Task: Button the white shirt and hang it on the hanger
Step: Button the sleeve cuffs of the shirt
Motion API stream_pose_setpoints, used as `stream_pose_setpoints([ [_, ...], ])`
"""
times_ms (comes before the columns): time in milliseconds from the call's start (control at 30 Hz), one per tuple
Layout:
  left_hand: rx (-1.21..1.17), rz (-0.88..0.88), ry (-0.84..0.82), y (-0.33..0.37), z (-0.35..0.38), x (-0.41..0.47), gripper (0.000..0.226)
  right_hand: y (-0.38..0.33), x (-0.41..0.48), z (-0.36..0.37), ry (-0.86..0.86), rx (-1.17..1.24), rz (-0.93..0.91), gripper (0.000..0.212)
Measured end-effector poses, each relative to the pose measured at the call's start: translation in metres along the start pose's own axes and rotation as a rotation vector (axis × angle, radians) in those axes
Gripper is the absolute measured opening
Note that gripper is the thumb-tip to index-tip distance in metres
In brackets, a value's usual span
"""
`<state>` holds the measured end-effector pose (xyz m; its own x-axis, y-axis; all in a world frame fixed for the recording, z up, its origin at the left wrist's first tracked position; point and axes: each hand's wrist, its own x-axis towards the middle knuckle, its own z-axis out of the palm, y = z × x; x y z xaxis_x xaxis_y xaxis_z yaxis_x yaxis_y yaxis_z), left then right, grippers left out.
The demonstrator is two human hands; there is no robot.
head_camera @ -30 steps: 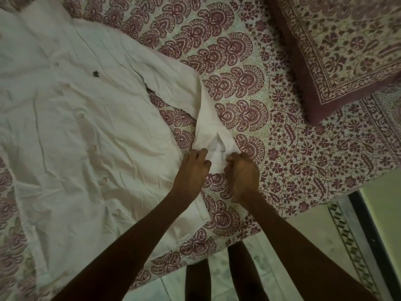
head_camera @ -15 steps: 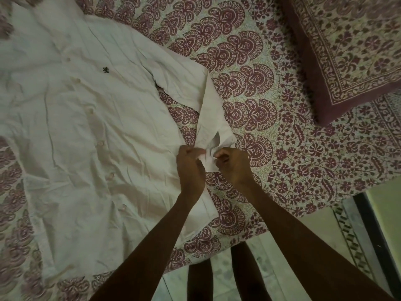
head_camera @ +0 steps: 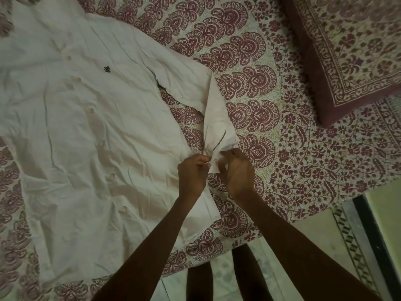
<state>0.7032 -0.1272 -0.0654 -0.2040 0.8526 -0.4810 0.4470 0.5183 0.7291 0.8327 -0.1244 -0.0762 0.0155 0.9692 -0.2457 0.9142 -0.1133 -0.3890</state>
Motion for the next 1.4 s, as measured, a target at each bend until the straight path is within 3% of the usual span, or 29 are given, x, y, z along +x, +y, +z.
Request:
stream_pose_setpoints([
  [200, -0.177, -0.159, -0.011, -0.007, 0.000, 0.006, 0.015, 0.004, -0.009, 0.011, 0.040, -0.024, -0.016, 0.005],
  [433, -0.159, -0.037, 0.001, -0.015, -0.001, 0.014, 0.011, 0.006, -0.009, 0.030, 0.095, 0.207, 0.060, 0.025],
  [767, -0.111, 0.083, -0.076, -0.023, 0.000, 0.024, 0.015, -0.005, -0.017, 0.039, 0.155, -0.096, -0.004, 0.008],
  [900, -0.115, 0.118, -0.114, -0.023, -0.005, 0.026, 0.013, 0.000, -0.020, 0.036, 0.179, -0.056, -0.053, 0.010],
  [1067, -0.038, 0.280, -0.174, -0.015, -0.009, 0.030, 0.013, 0.004, -0.017, 0.027, 0.161, -0.144, -0.159, 0.031],
  [1167, 0.002, 0.273, -0.220, -0.009, -0.008, 0.037, 0.012, 0.003, -0.012, 0.024, 0.158, -0.146, -0.135, 0.031],
  [1300, -0.084, 0.066, -0.258, -0.004, -0.003, 0.040, 0.017, -0.003, -0.006, 0.021, 0.226, 0.021, -0.023, 0.010],
  [1400, -0.166, -0.027, -0.244, -0.004, 0.001, 0.040, 0.018, -0.009, -0.004, 0.016, 0.220, 0.346, 0.157, 0.007],
])
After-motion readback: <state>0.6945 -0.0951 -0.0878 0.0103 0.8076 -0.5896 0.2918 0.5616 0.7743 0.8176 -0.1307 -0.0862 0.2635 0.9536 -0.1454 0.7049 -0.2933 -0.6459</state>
